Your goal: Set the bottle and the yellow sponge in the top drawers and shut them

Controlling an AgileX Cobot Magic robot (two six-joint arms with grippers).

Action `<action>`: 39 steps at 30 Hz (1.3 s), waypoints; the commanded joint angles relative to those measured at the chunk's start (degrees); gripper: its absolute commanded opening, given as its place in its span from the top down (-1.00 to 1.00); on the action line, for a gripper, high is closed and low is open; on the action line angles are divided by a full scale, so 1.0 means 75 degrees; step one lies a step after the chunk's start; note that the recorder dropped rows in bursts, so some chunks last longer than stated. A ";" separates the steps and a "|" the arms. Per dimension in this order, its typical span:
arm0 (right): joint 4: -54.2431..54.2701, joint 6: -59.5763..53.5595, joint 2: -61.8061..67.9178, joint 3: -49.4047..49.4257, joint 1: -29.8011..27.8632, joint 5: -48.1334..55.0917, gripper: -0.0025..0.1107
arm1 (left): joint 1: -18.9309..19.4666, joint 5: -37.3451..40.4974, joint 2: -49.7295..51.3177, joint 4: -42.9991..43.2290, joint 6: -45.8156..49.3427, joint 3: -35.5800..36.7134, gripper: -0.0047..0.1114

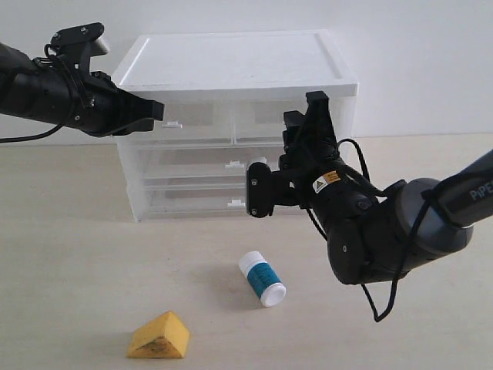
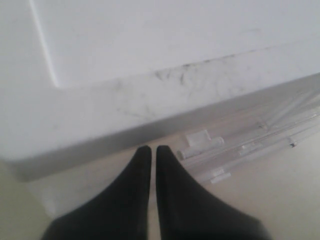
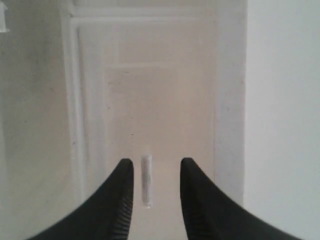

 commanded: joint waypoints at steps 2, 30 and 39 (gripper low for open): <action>0.0047 -0.0003 0.0003 -0.0034 -0.0291 0.0022 0.47 | -0.0018 -0.0168 0.0003 -0.0076 0.0038 -0.0033 0.85; -0.0213 0.0204 0.0003 -0.0404 -0.0395 0.0636 0.47 | -0.0018 -0.0168 0.0003 -0.0076 0.0038 -0.0033 0.85; -0.0215 0.0204 0.0003 -0.0404 -0.0409 0.0720 0.48 | -0.0018 -0.0168 0.0003 -0.0076 0.0038 -0.0033 0.85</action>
